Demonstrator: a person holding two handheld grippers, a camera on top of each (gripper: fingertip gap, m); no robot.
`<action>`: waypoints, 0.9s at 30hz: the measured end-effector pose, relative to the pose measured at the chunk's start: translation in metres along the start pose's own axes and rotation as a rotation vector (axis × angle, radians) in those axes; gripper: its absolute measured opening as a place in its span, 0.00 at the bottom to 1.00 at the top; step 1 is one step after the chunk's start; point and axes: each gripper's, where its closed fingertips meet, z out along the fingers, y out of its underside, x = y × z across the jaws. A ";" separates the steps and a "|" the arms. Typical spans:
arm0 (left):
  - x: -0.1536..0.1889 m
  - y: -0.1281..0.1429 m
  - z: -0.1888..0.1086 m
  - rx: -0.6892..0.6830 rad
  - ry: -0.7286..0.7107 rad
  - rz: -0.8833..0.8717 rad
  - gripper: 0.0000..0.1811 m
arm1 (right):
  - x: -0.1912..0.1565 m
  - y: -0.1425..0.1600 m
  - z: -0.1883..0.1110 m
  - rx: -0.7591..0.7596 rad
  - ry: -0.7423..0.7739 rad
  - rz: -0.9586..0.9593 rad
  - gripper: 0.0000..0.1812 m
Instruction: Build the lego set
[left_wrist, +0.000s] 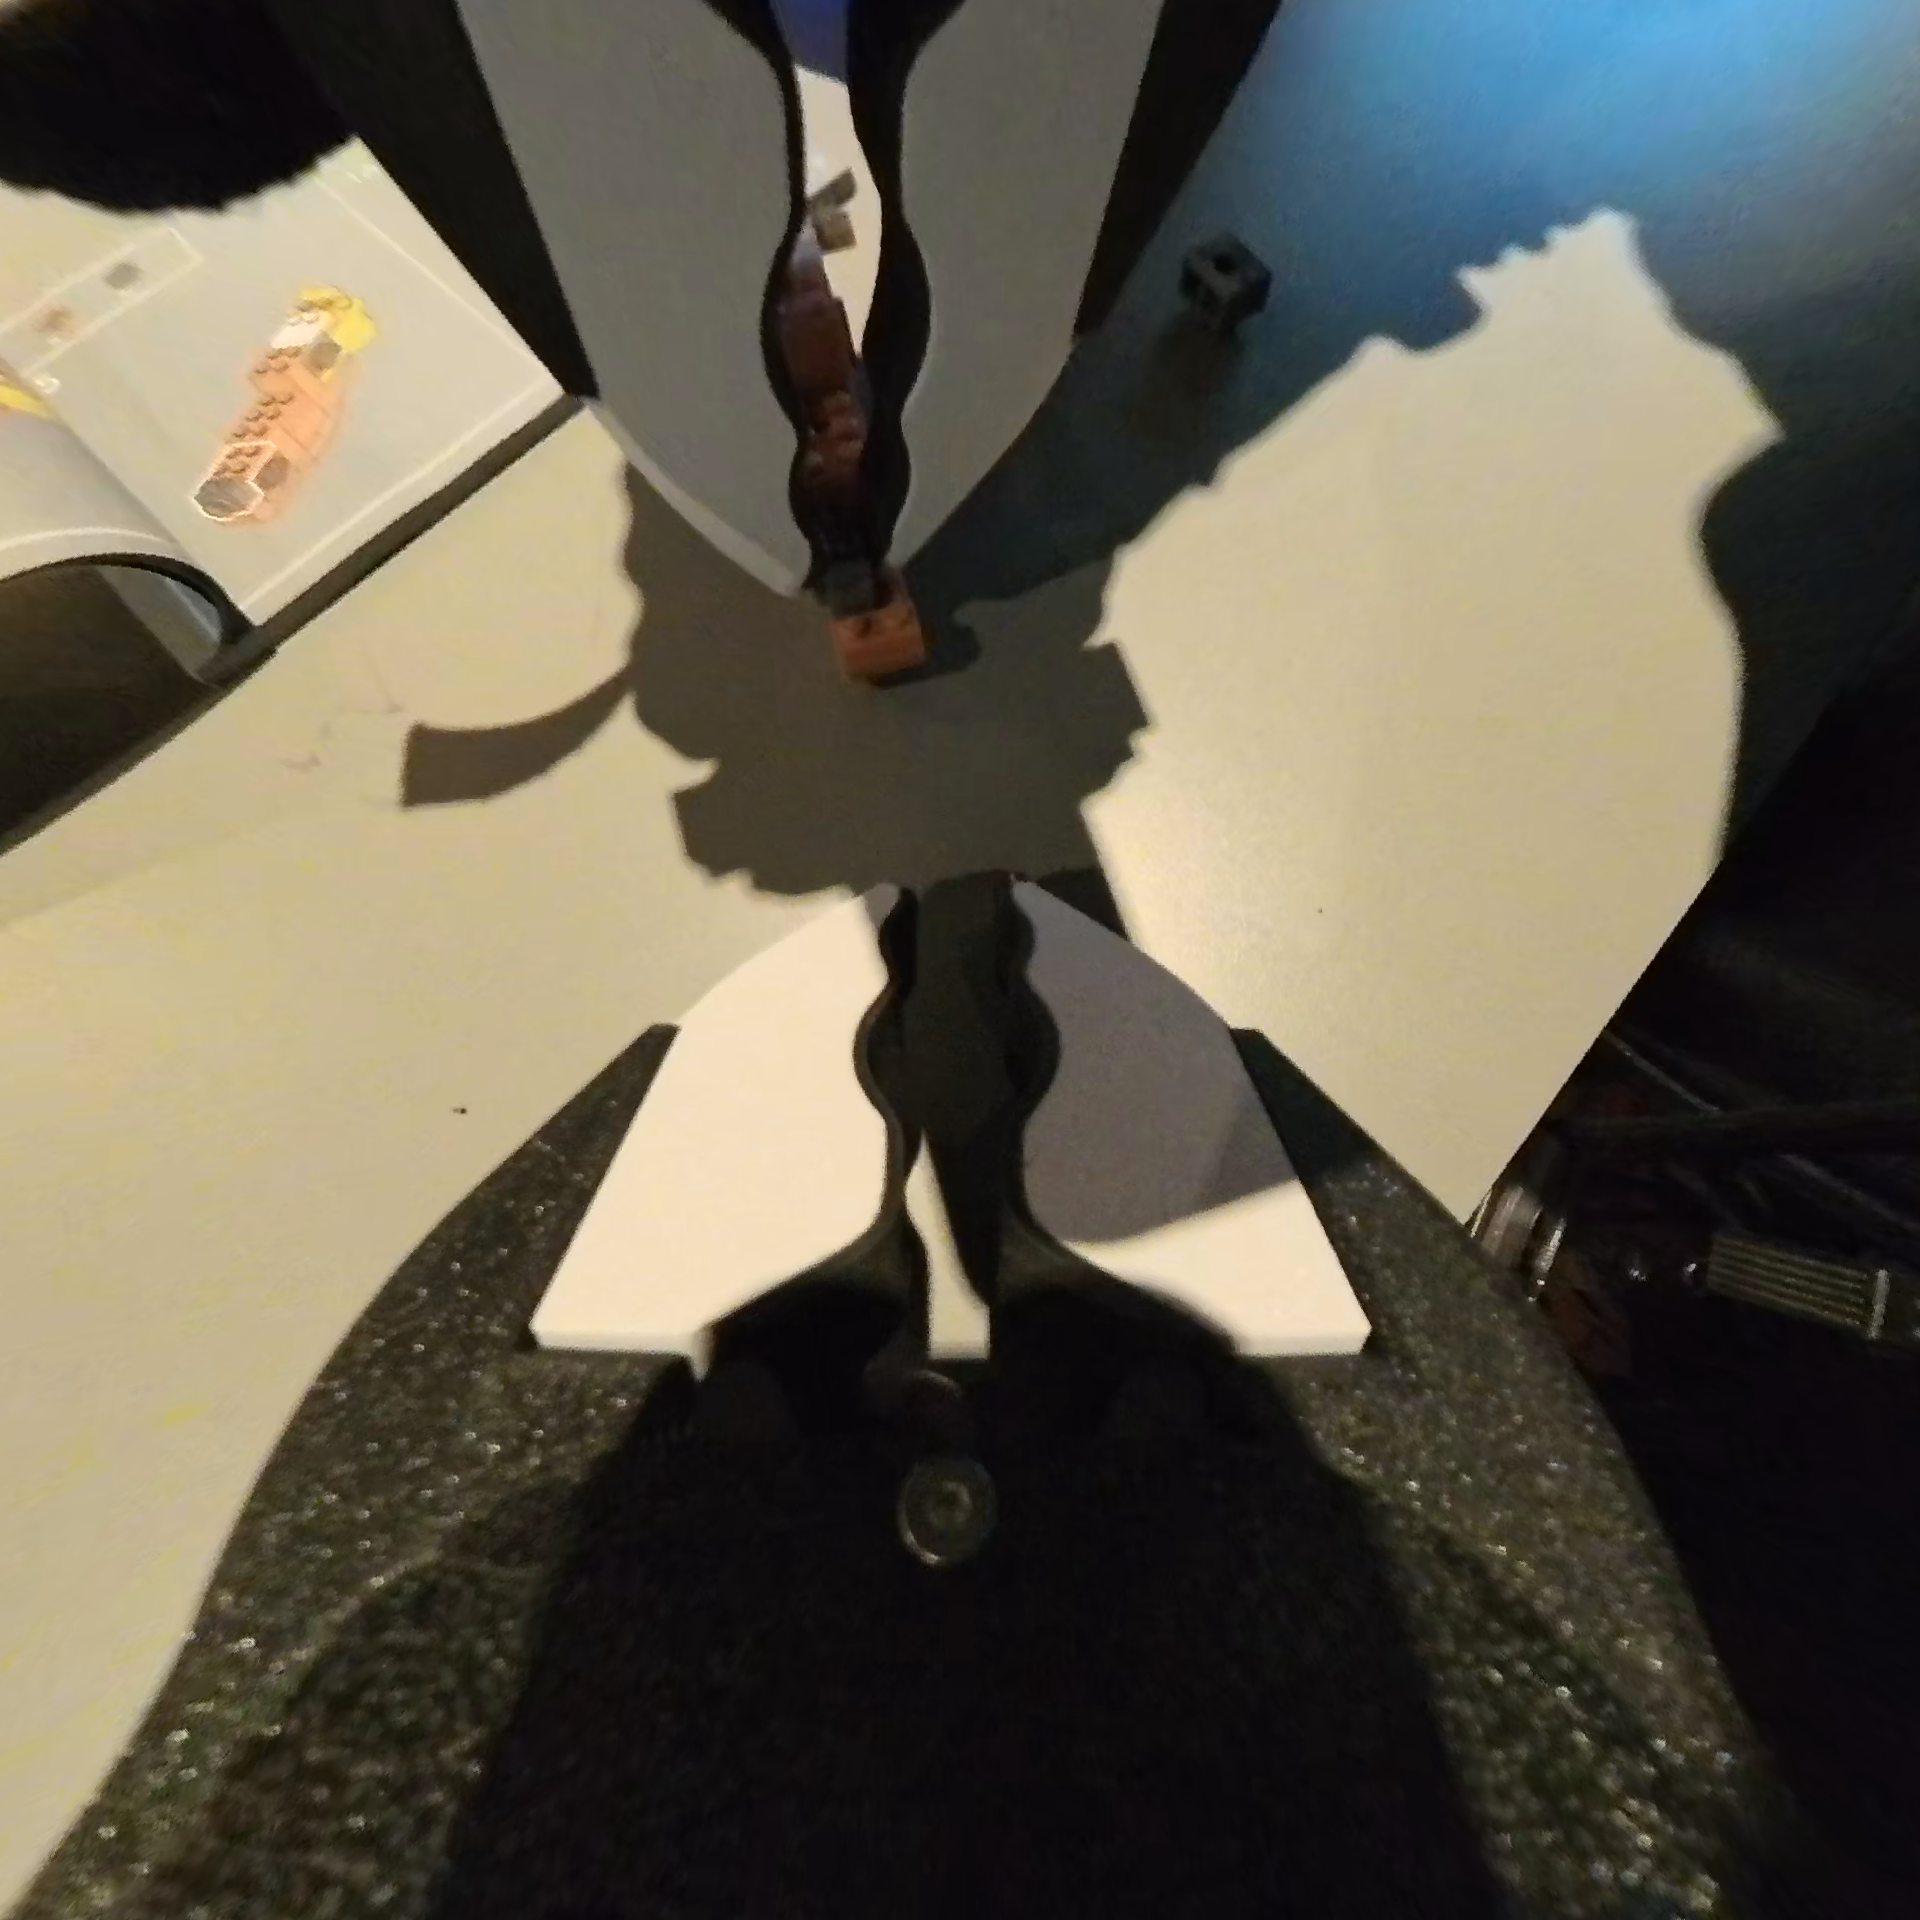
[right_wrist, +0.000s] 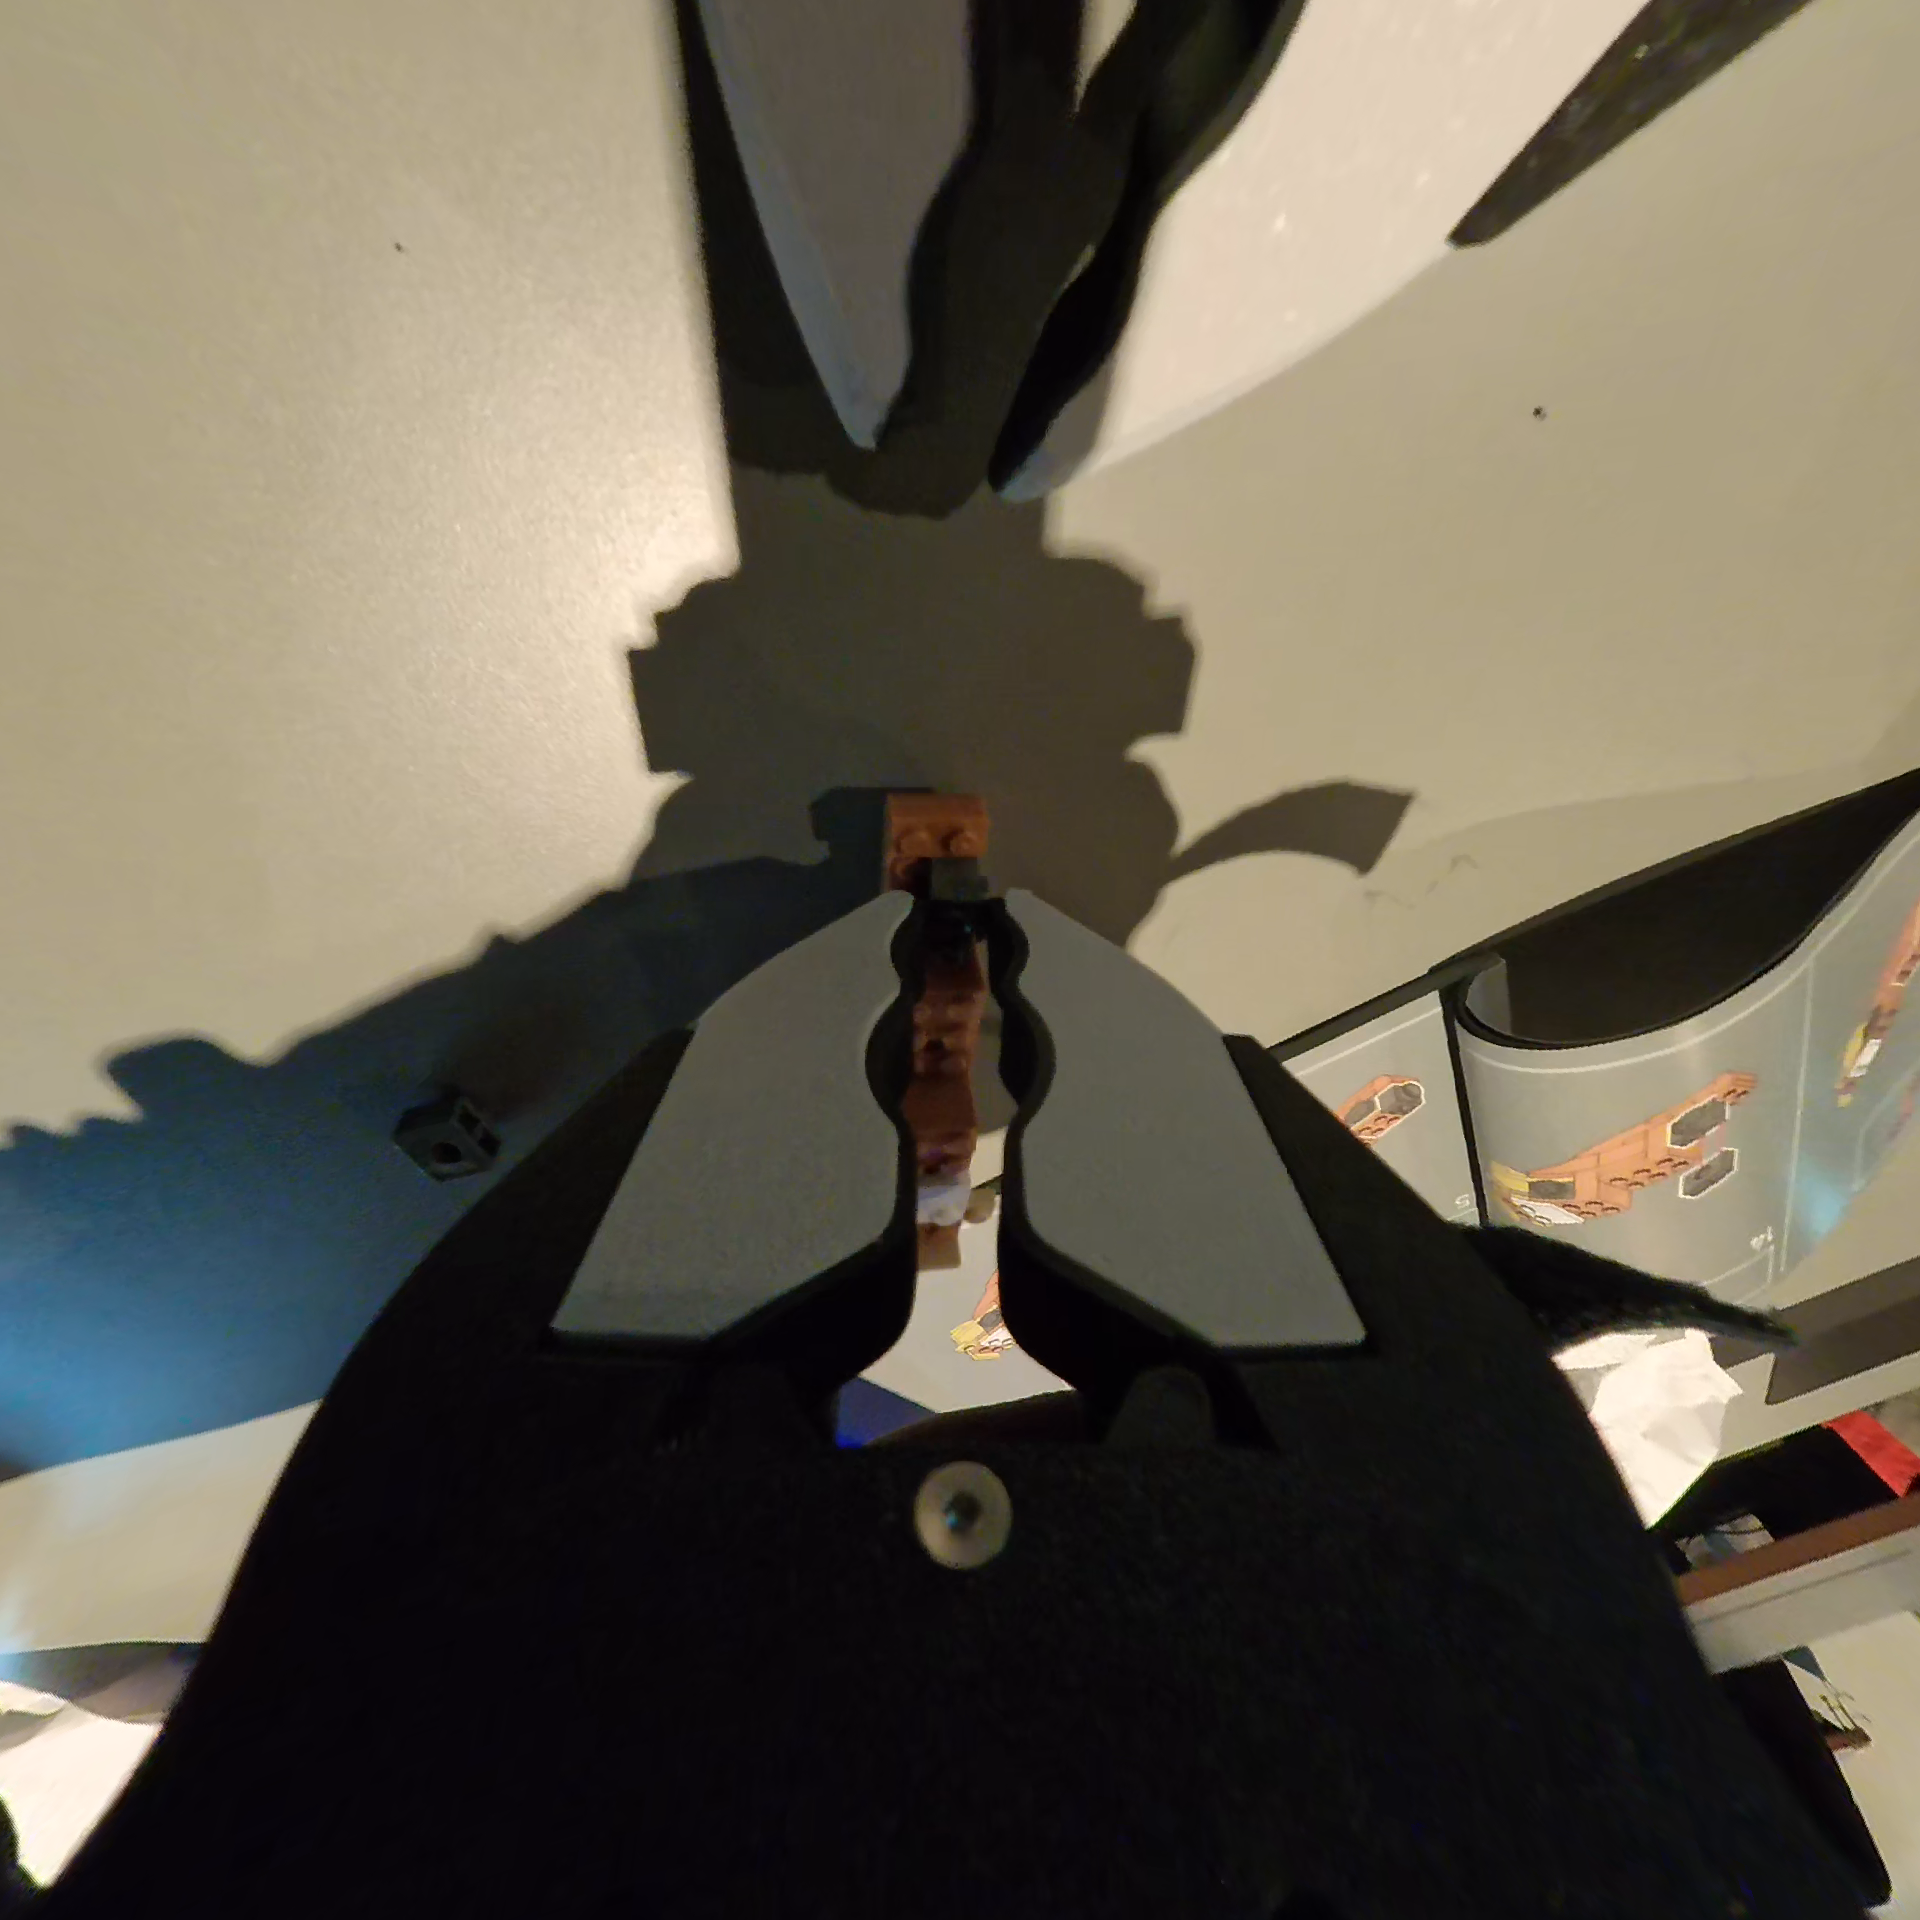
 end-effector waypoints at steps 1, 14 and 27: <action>0.000 0.000 0.000 -0.001 0.000 0.001 0.08 | 0.000 0.000 0.000 0.001 0.001 0.001 0.06; 0.001 0.000 0.000 -0.003 0.003 0.006 0.08 | 0.003 0.000 -0.002 0.025 -0.010 0.008 0.07; -0.012 -0.019 0.002 0.088 0.056 -0.114 0.14 | 0.003 0.002 -0.005 0.049 0.015 0.045 0.09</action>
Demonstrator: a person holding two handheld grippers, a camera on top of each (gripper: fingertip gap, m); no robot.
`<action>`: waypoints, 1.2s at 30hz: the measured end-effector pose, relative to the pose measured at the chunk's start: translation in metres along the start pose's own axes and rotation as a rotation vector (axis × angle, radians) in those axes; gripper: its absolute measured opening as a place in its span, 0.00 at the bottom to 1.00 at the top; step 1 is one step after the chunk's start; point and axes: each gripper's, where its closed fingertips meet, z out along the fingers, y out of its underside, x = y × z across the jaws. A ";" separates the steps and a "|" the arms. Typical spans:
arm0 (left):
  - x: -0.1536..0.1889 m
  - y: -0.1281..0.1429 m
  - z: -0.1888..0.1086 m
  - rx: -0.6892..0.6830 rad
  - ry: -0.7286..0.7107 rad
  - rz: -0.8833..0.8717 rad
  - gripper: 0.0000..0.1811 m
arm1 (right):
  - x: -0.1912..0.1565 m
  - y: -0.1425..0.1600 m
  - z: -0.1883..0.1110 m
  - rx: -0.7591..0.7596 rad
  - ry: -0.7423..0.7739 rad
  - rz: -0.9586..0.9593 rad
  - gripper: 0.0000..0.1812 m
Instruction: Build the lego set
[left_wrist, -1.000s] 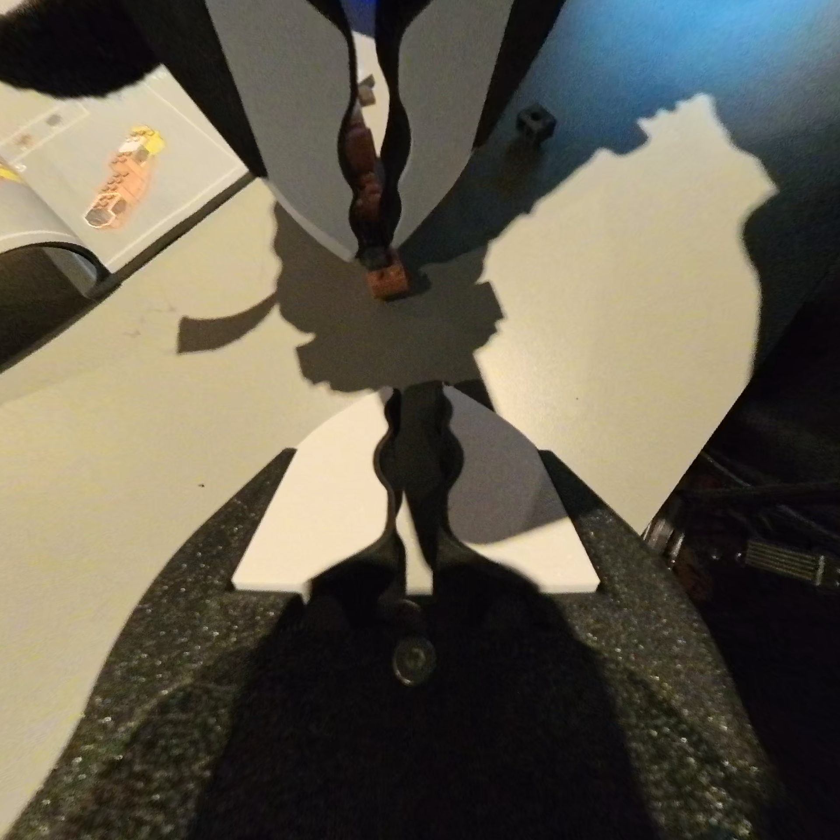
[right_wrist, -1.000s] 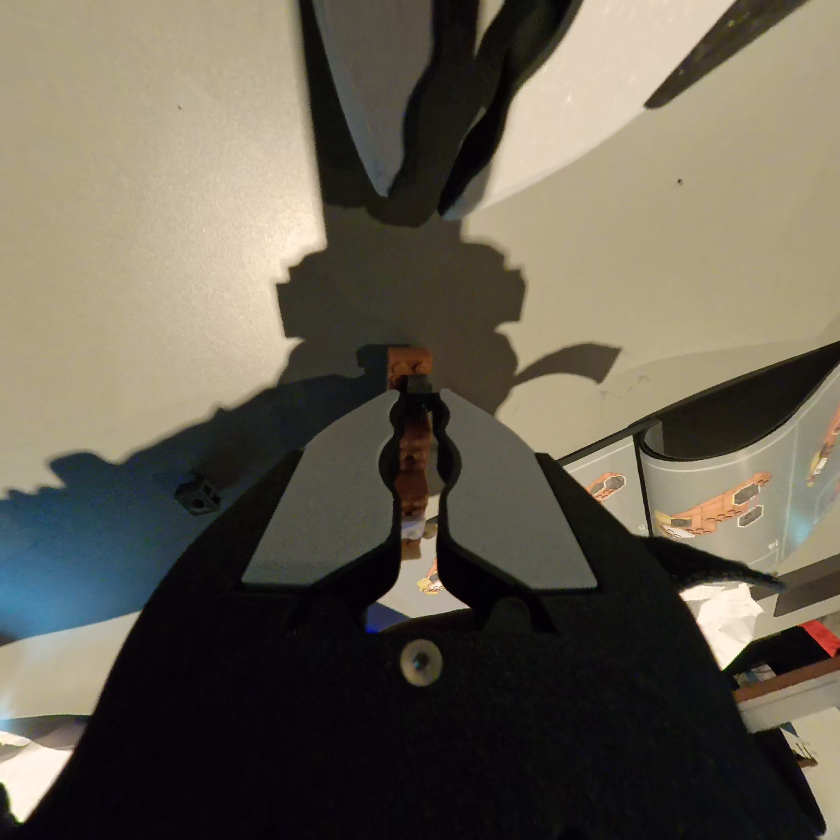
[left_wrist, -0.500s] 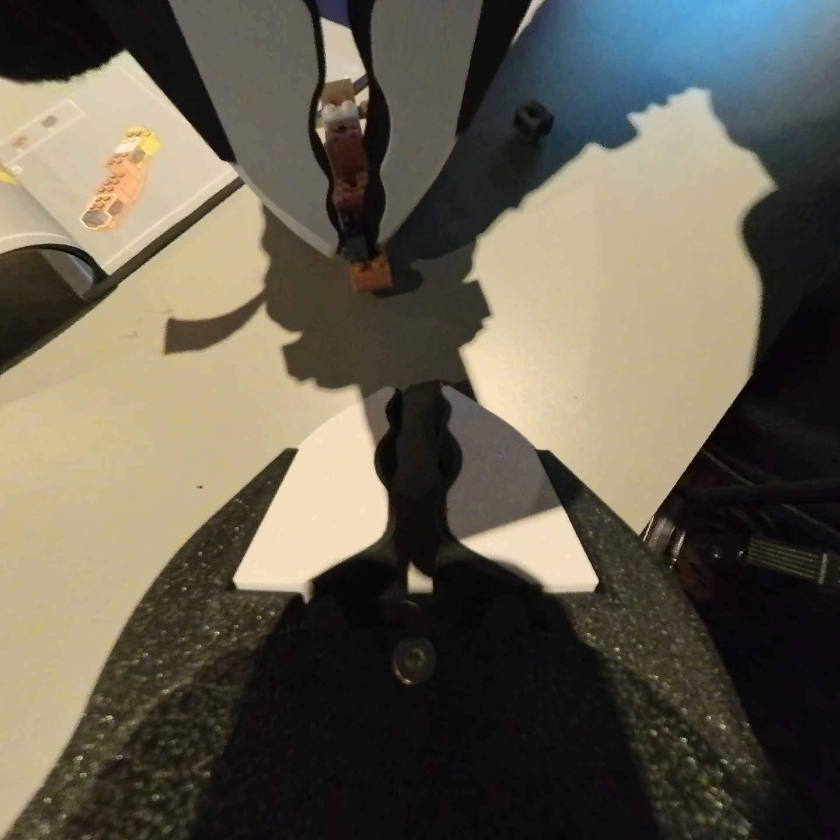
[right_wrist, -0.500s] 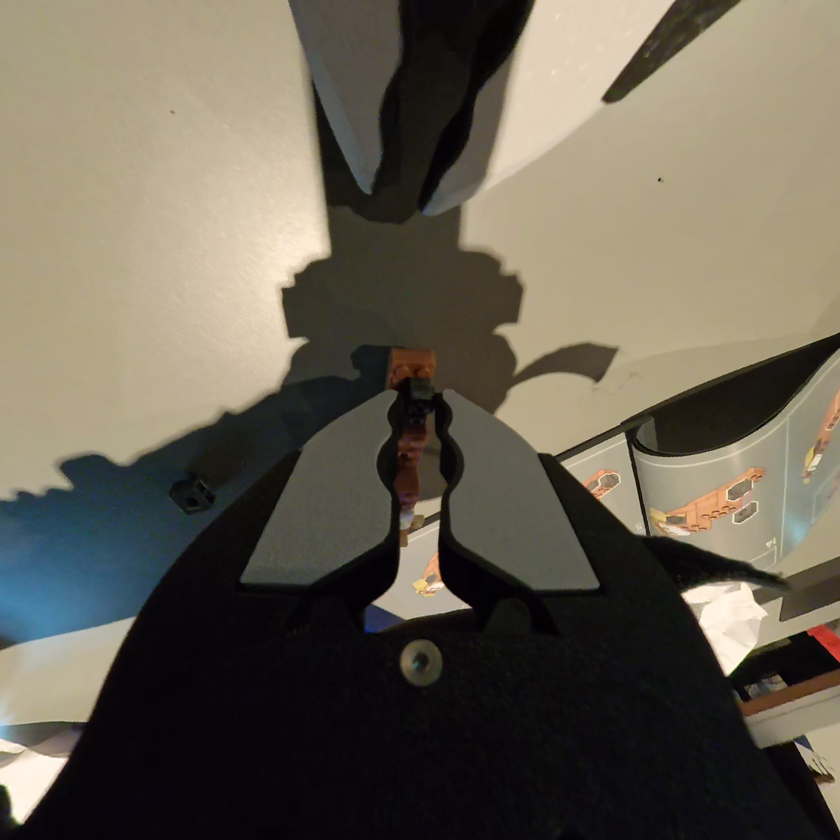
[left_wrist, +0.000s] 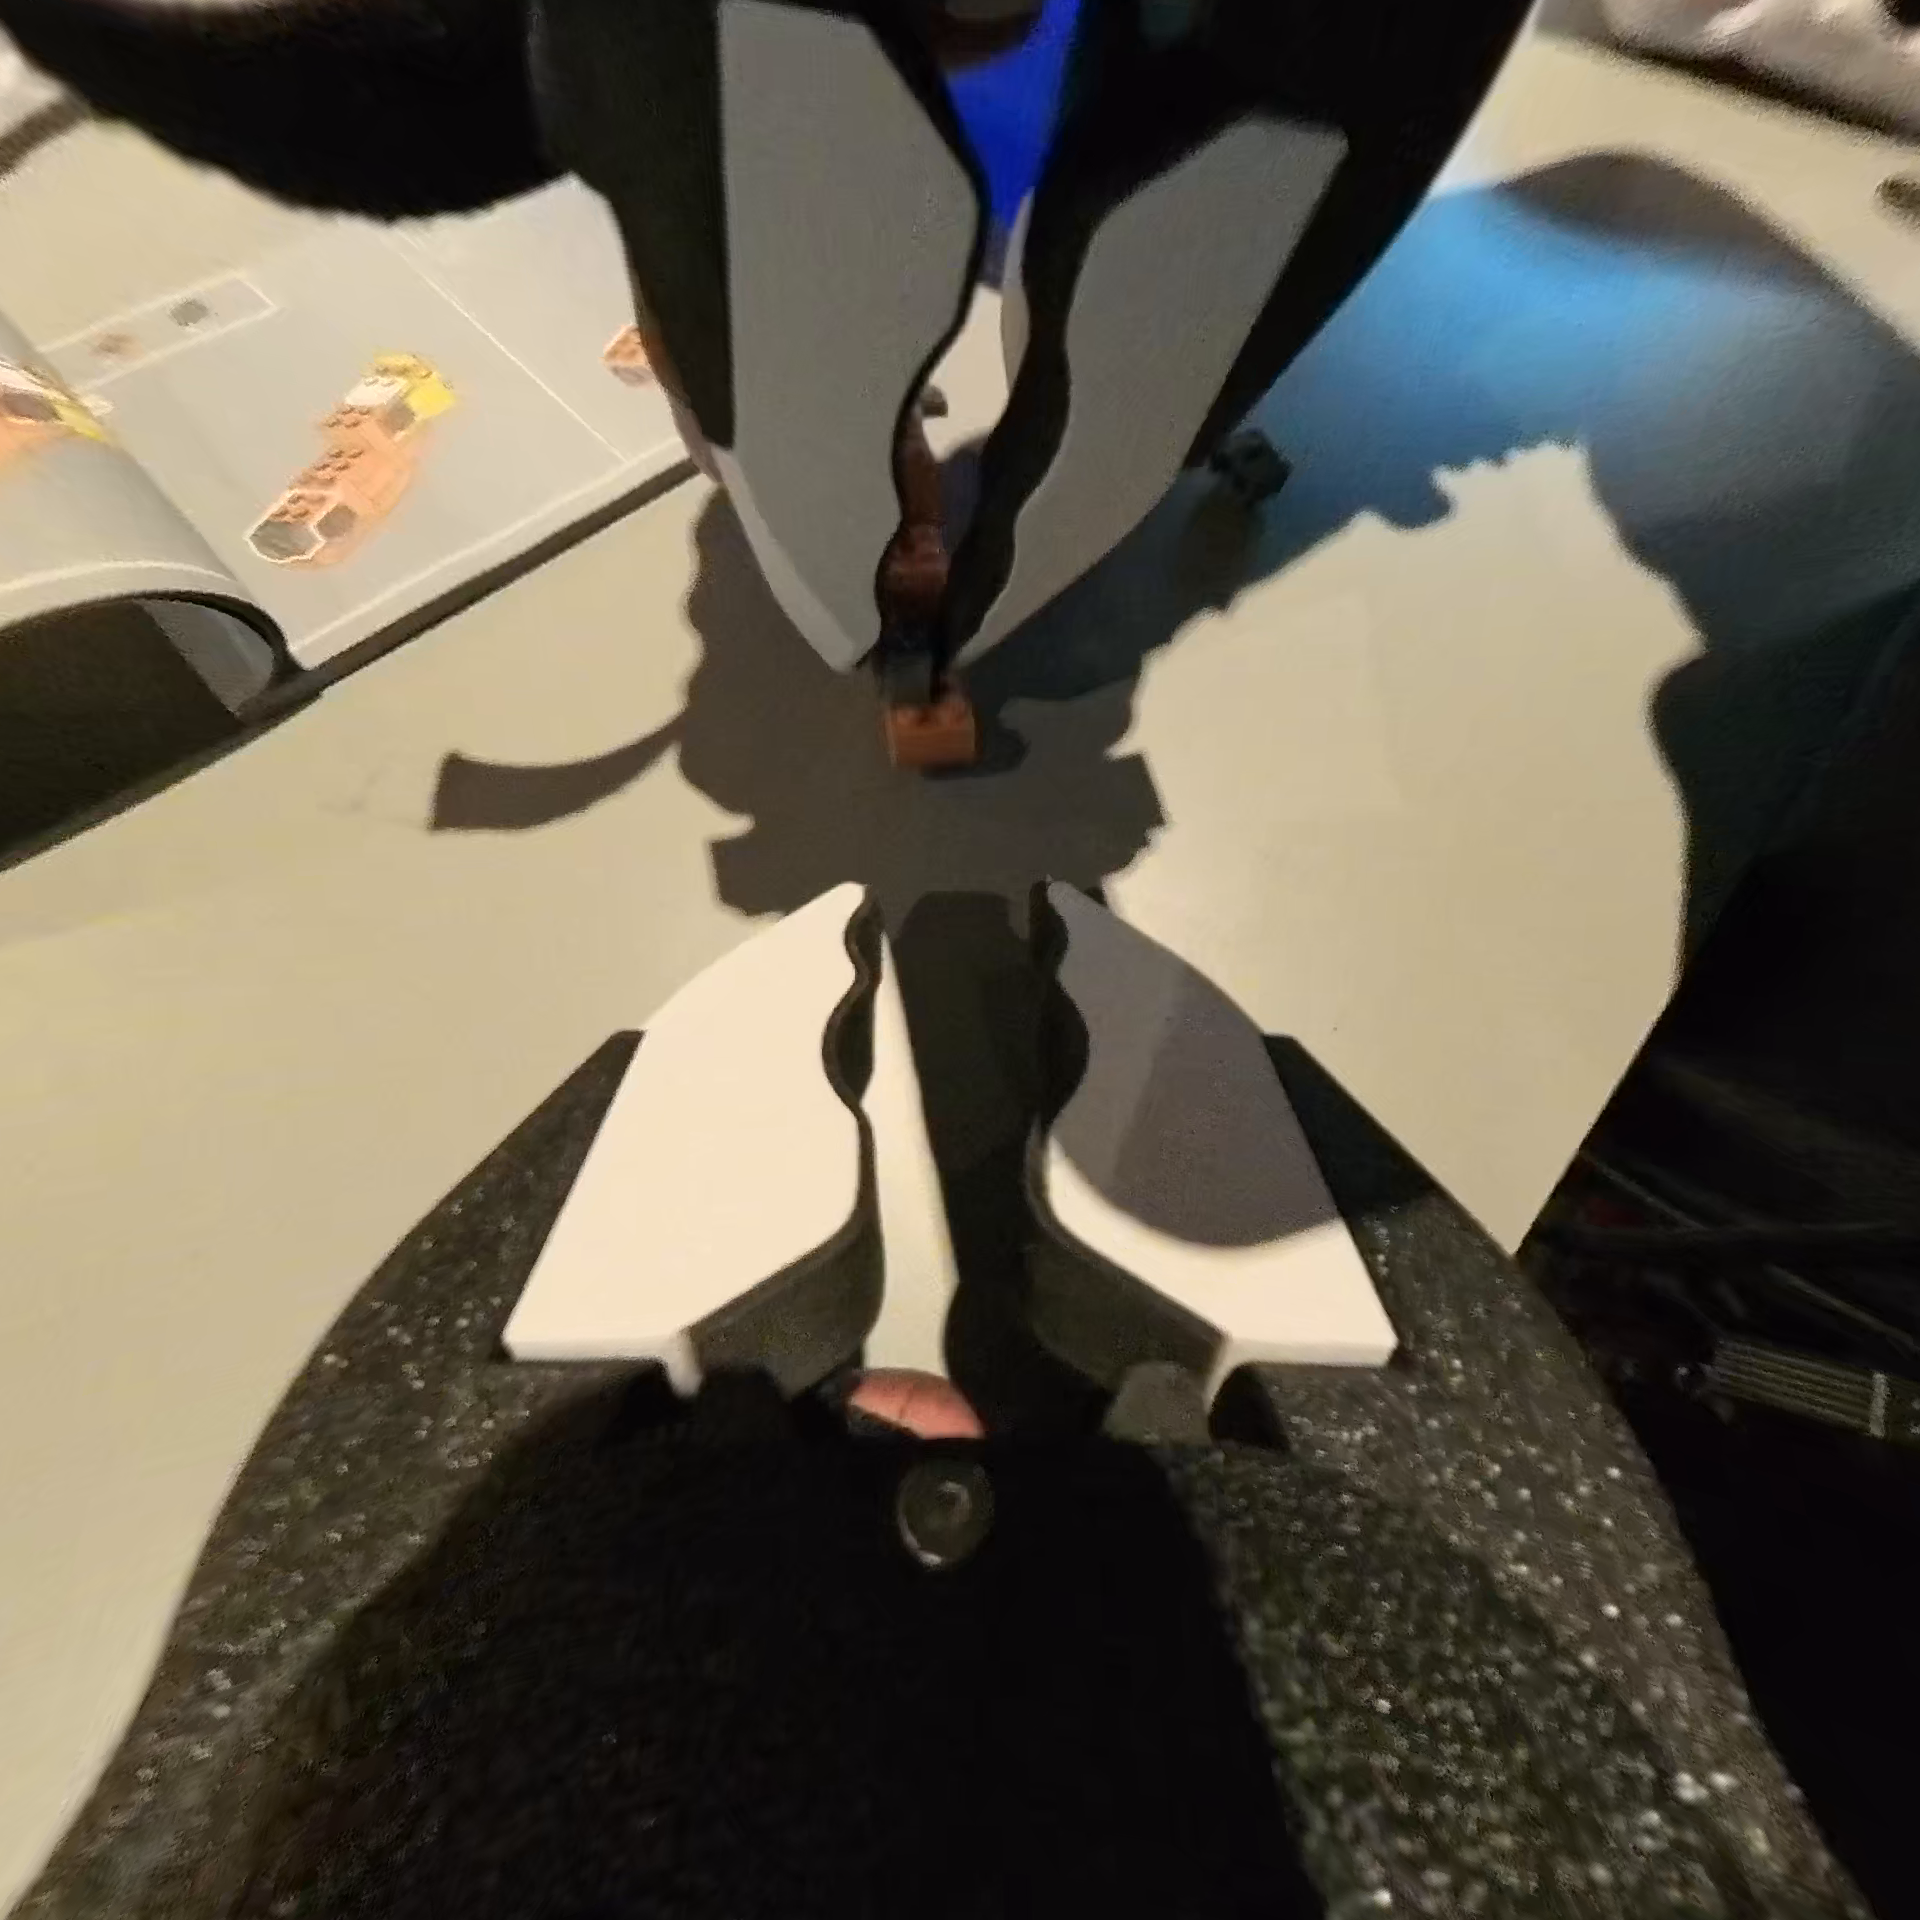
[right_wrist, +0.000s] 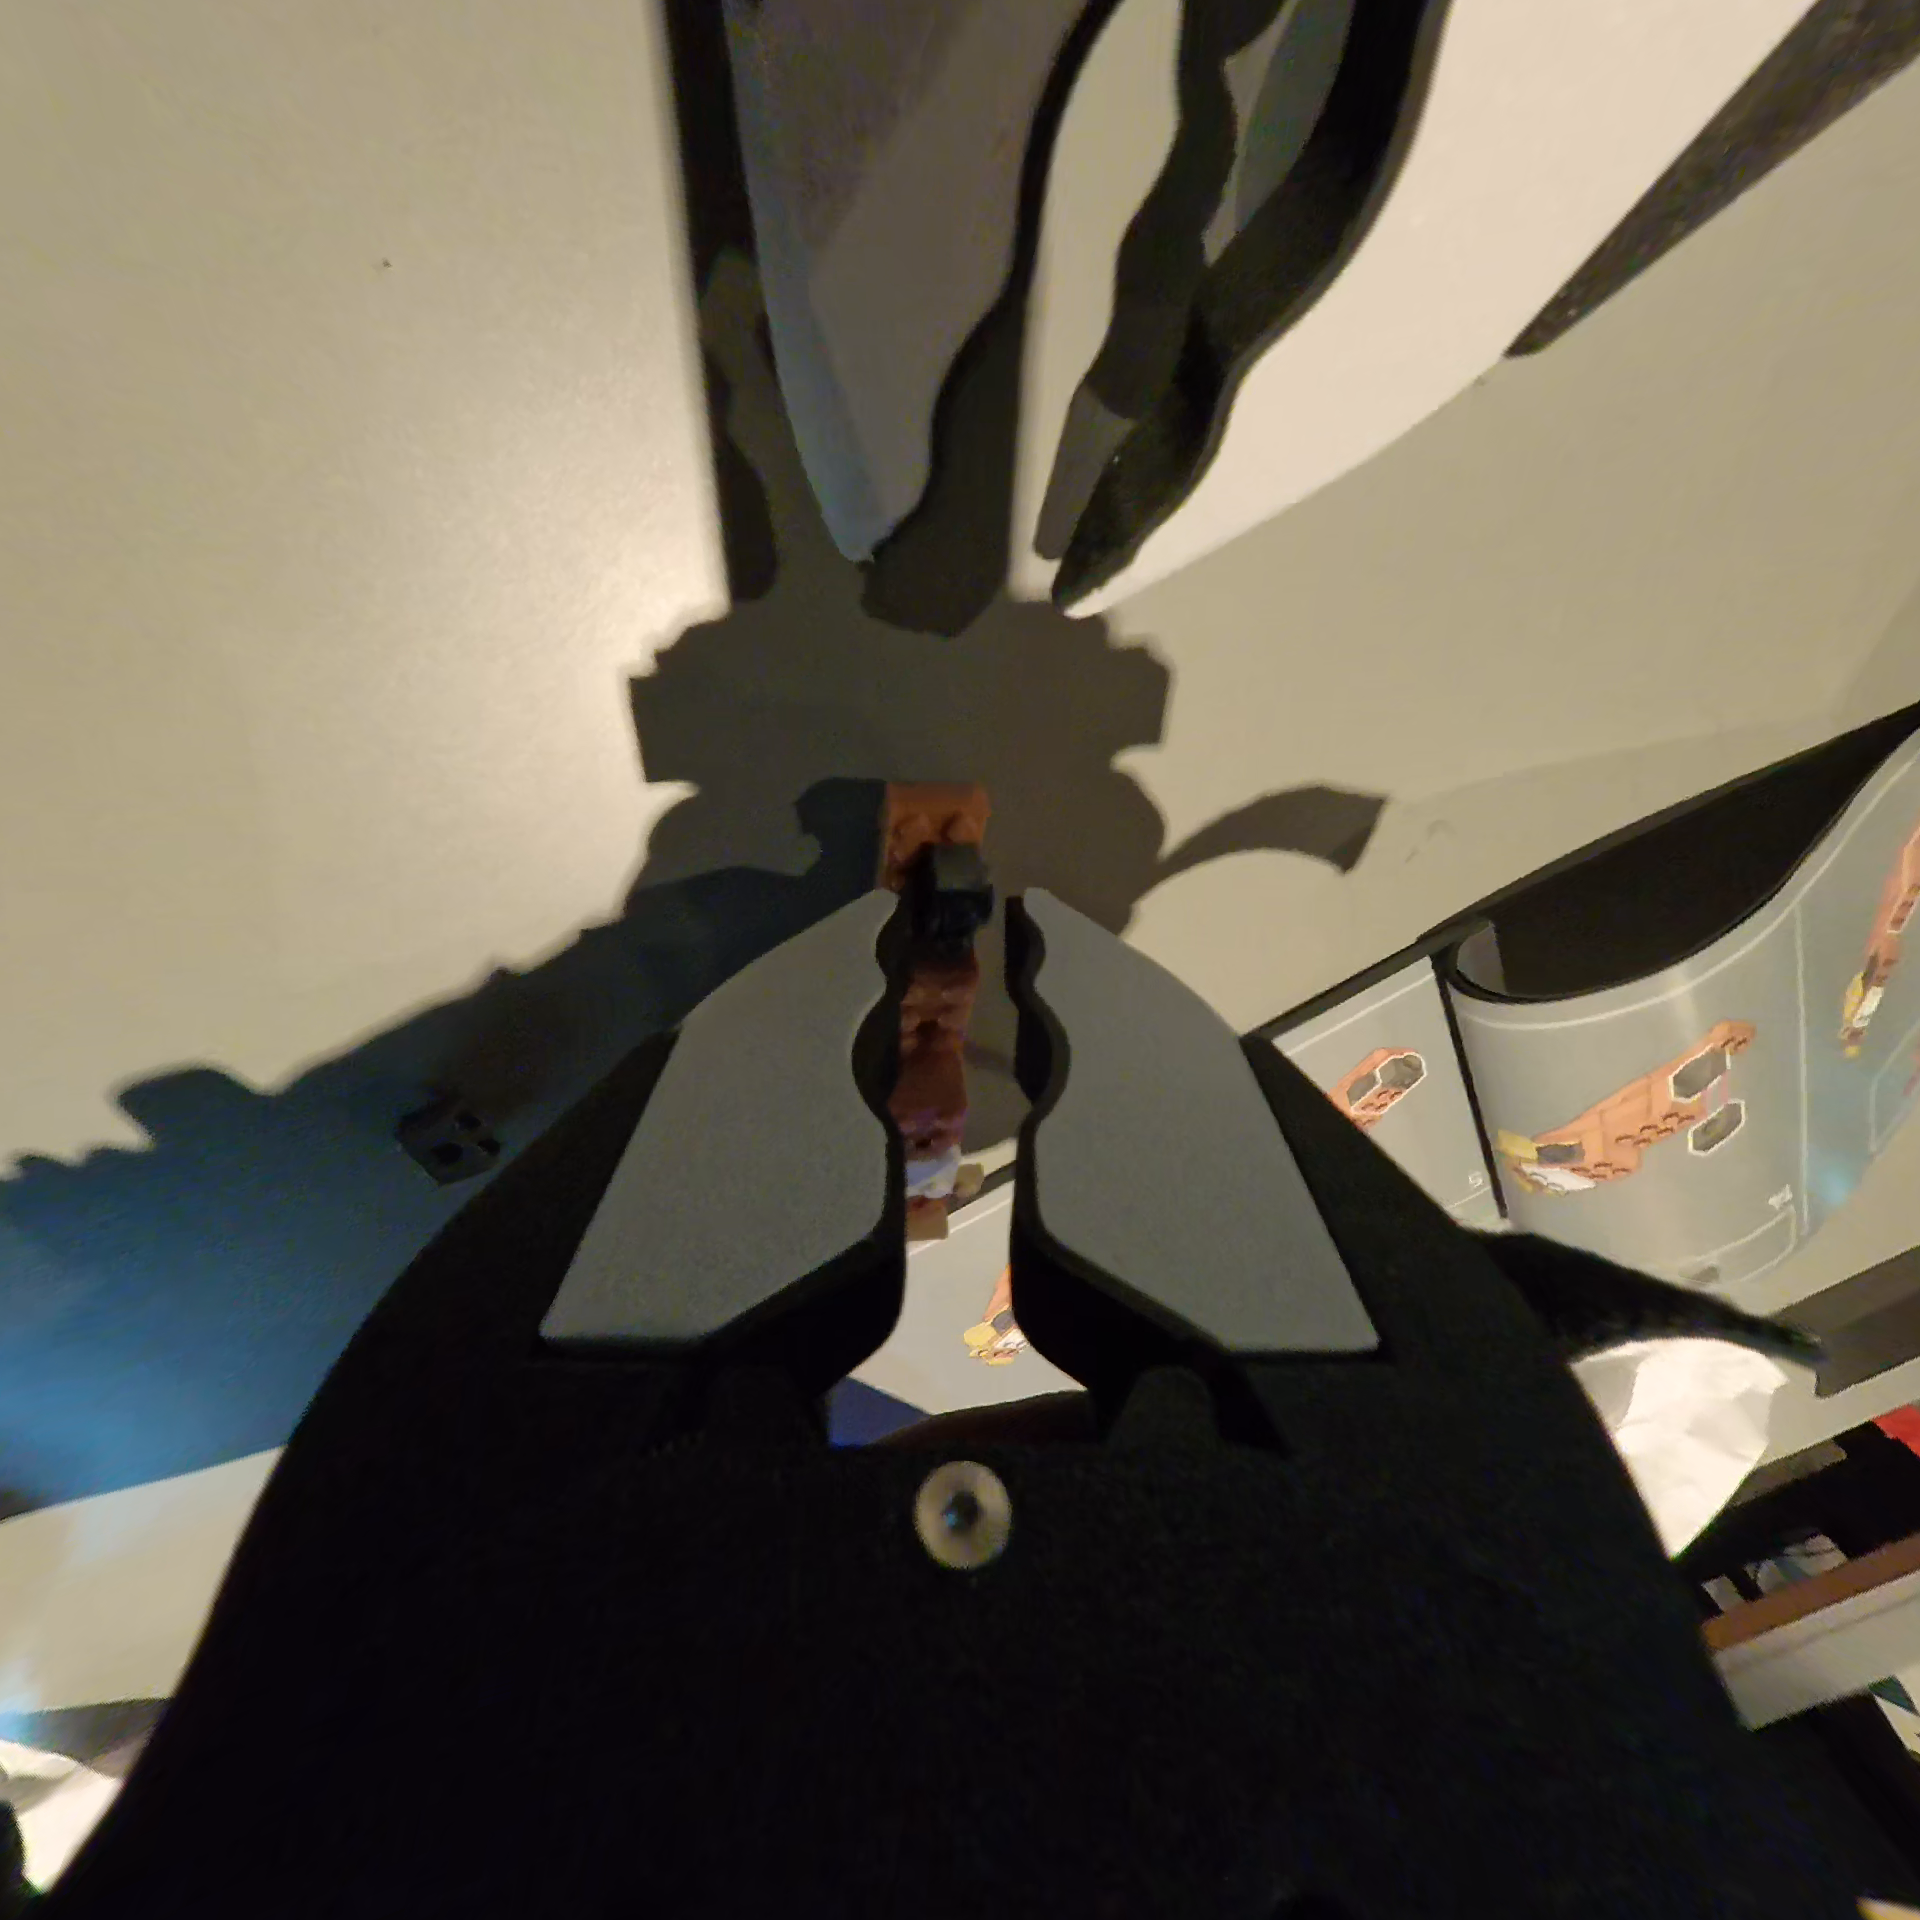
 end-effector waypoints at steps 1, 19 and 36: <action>0.000 -0.001 0.000 0.004 0.011 -0.010 0.15 | 0.000 0.000 -0.001 0.002 0.006 0.003 0.10; 0.000 -0.012 0.014 0.013 0.056 -0.112 0.18 | -0.005 0.020 -0.003 0.167 0.079 0.193 0.19; -0.002 -0.014 0.015 0.024 0.041 -0.122 0.18 | -0.006 0.018 0.008 0.249 0.080 0.209 0.11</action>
